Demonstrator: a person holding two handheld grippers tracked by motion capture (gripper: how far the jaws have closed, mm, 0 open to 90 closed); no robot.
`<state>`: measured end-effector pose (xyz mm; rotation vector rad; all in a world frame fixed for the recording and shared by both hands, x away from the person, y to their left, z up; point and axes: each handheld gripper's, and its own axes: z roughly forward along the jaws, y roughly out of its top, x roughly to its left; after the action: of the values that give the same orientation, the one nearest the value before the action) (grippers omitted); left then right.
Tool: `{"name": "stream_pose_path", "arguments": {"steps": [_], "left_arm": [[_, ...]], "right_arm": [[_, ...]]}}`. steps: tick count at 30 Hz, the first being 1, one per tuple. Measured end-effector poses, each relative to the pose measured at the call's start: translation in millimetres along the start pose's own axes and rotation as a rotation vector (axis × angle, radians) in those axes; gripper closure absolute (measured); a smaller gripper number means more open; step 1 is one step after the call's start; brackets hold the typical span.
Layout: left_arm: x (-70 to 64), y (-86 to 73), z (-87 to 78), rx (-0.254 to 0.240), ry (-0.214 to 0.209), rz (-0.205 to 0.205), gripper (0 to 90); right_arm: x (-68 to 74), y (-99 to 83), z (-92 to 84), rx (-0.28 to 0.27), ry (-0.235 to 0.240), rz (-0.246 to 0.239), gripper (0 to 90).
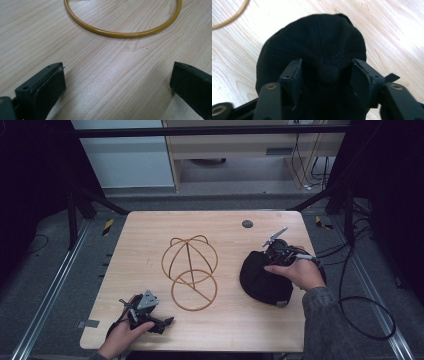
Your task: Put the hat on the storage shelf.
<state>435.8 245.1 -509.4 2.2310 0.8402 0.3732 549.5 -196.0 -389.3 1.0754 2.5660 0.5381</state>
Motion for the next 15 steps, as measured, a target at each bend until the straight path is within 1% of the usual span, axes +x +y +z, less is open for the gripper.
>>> {"name": "stream_pose_path", "arguments": {"steps": [1, 3, 5, 6, 7, 8, 9, 12, 14, 15], "left_arm": [[0.0, 0.0, 0.0, 0.0, 0.0, 0.0, 0.0], [0.0, 0.0, 0.0, 0.0, 0.0, 0.0, 0.0], [0.0, 0.0, 0.0, 0.0, 0.0, 0.0, 0.0], [0.0, 0.0, 0.0, 0.0, 0.0, 0.0, 0.0], [0.0, 0.0, 0.0, 0.0, 0.0, 0.0, 0.0], [0.0, 0.0, 0.0, 0.0, 0.0, 0.0, 0.0], [0.0, 0.0, 0.0, 0.0, 0.0, 0.0, 0.0], [0.0, 0.0, 0.0, 0.0, 0.0, 0.0, 0.0], [0.0, 0.0, 0.0, 0.0, 0.0, 0.0, 0.0], [0.0, 0.0, 0.0, 0.0, 0.0, 0.0, 0.0]], "right_arm": [[0.0, 0.0, 0.8, 0.01, -0.004, 0.001, 47.0], [-0.1, 0.1, 1.7, 0.013, -0.003, -0.01, 53.1], [1.0, 0.8, 1.7, 0.022, 0.009, -0.006, 63.0], [0.6, 1.2, 2.2, 0.025, 0.011, -0.016, 65.3], [0.1, 1.5, 2.1, 0.027, 0.014, -0.018, 71.3], [0.1, 1.5, 2.1, 0.027, 0.014, -0.018, 71.3], [-0.1, 1.2, 1.2, 0.027, 0.02, -0.013, 73.9], [-0.3, 0.4, -1.2, 0.019, 0.019, -0.007, 74.5], [-0.6, -0.3, -5.8, 0.006, 0.019, -0.001, 74.7], [0.0, -1.2, -12.0, -0.007, 0.022, 0.005, 74.8]]}}
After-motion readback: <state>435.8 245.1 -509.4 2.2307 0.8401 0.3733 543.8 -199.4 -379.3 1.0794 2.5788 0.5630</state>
